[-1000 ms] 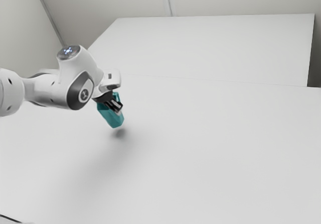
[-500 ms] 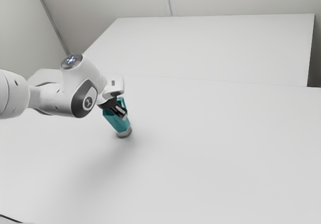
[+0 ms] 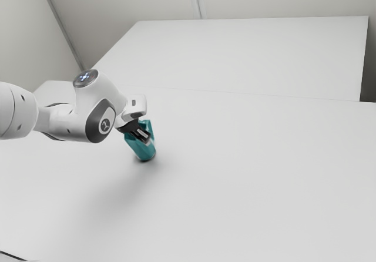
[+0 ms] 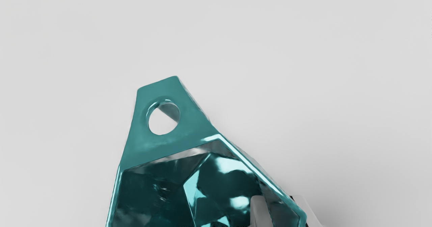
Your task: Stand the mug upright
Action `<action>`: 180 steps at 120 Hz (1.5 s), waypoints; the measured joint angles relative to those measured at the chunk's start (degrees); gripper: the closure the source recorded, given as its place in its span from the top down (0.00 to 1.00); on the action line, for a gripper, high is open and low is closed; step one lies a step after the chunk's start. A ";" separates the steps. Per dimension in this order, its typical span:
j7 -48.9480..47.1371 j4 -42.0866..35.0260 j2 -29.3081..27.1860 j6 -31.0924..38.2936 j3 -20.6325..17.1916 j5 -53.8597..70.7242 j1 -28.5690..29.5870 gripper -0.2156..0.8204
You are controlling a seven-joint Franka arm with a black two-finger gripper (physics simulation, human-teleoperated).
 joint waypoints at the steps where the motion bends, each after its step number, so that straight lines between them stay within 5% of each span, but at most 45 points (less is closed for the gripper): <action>1: 0.03 0.00 0.00 0.00 0.00 0.00 0.00 0.15; 53: 1.12 0.36 -0.78 -0.27 -0.02 0.33 0.10 0.40; 116: 1.86 4.57 -6.62 -4.35 -1.81 -1.11 0.56 0.49; 131: 1.09 17.63 -4.31 -15.83 -0.66 -3.51 -2.47 0.52; 160: -4.72 49.18 10.44 -46.99 14.29 1.27 -18.20 0.62; 180: -8.71 60.92 16.03 -61.19 22.51 4.86 -27.46 0.71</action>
